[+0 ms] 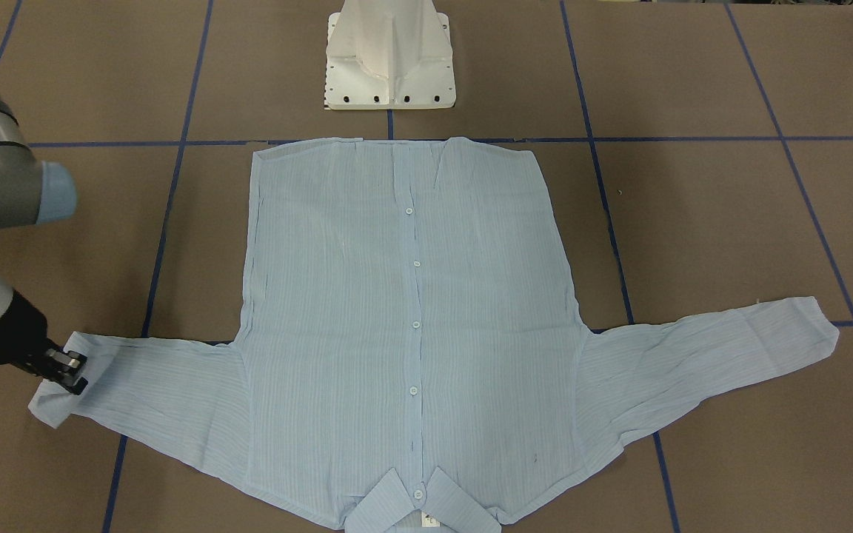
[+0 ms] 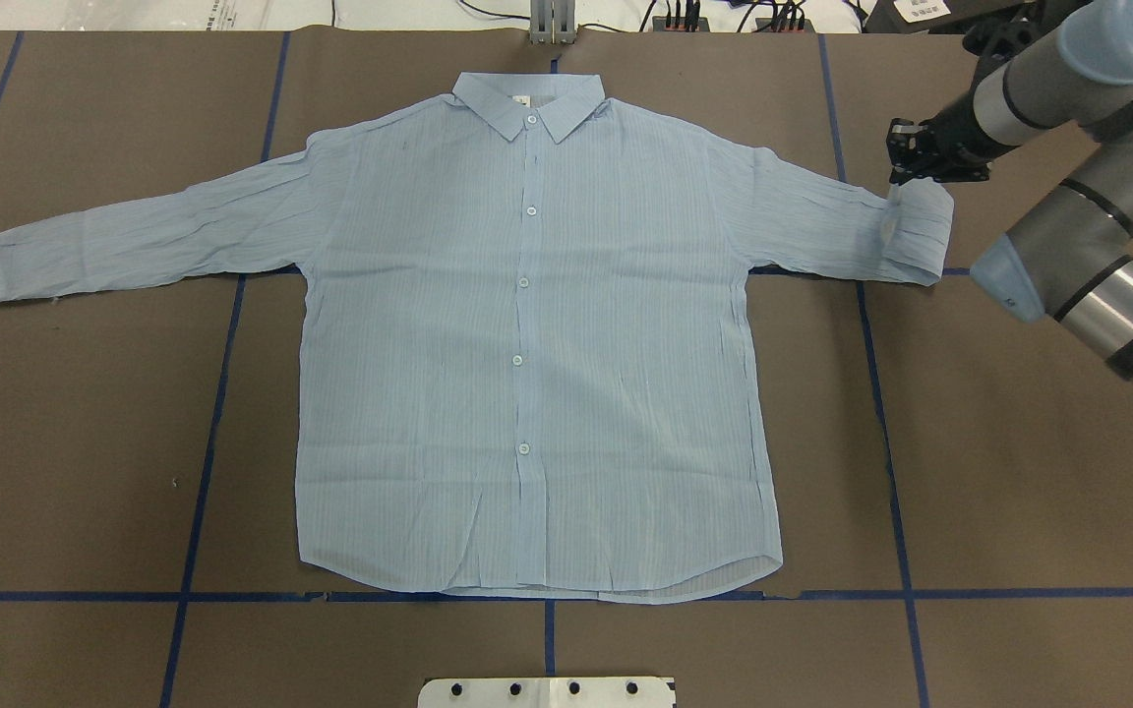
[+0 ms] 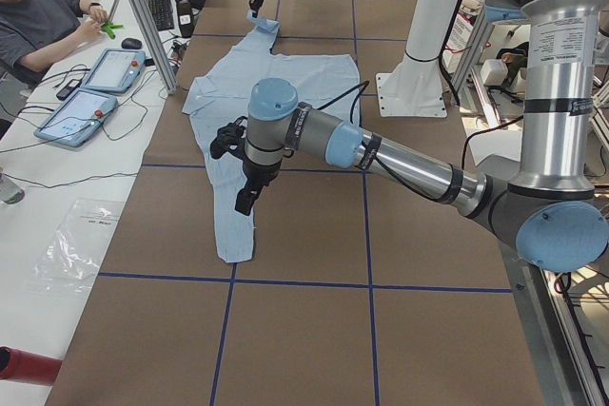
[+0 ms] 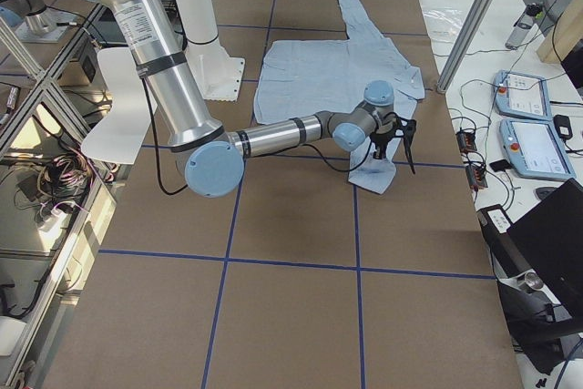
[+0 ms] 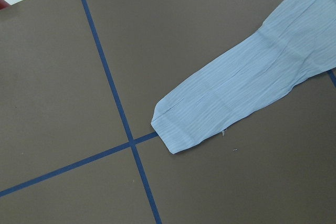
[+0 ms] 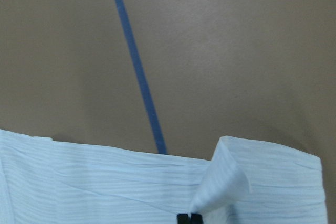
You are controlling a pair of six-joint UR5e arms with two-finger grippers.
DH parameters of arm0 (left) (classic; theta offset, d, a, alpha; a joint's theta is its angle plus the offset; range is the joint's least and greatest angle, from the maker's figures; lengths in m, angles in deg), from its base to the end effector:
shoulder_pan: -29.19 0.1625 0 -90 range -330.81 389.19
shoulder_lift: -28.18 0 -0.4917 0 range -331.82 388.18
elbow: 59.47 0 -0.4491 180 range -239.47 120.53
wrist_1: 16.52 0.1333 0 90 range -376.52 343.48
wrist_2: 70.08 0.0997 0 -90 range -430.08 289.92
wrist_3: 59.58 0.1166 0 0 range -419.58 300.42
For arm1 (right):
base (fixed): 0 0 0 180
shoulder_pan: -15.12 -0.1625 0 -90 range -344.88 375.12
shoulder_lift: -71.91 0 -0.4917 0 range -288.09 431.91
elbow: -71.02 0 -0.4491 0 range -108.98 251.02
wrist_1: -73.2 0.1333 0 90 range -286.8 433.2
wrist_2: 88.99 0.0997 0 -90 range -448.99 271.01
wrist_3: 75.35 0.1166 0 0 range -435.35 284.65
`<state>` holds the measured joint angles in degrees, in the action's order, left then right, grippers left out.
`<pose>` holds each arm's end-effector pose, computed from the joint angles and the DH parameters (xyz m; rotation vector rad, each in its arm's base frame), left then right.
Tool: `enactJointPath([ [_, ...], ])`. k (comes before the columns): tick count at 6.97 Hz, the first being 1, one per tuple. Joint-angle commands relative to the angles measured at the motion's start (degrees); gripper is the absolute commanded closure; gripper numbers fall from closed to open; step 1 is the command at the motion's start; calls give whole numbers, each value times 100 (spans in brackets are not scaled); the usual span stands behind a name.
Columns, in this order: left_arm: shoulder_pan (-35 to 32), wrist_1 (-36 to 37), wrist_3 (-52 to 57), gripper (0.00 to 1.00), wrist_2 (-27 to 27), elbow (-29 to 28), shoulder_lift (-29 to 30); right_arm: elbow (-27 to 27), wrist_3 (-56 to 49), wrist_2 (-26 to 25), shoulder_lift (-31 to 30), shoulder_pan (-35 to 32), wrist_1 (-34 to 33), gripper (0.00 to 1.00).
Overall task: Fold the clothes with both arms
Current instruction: 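Carry the grasped sleeve with the right gripper across the shirt front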
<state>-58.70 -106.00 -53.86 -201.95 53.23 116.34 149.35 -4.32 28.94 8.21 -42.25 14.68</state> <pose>-0.0360 -0.5292 0.5408 0.3624 0.7135 0.2590 -0.3628 -0.7126 0.4894 0.1259 -0.9105 0.4268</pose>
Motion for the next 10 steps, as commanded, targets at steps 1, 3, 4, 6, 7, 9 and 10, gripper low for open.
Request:
enactJointPath([
  [1, 0, 0, 0, 0, -6, -29, 0, 16, 376, -584, 732, 681, 59, 100],
  [3, 0, 9, 0, 0, 3, -46, -9, -53, 359, -1269, 1602, 1112, 51, 100],
  [4, 0, 0, 0, 0, 3, -72, 0, -228, 332, -1298, 2033, 1297, 51, 100],
  [6, 0, 9, 0, 0, -6, -73, 0, -518, 297, -2259, 2562, 2042, 173, 100],
  [7, 0, 9, 0, 0, 3, -81, 0, -650, 297, -2622, 2695, 2385, 209, 100],
  [9, 0, 18, 0, 0, 3, -81, -9, -1097, 288, -3334, 3010, 2949, 200, 100],
  [10, 0, 18, 0, 0, 3, -90, -18, -1265, 280, -3381, 3186, 3047, 200, 100],
])
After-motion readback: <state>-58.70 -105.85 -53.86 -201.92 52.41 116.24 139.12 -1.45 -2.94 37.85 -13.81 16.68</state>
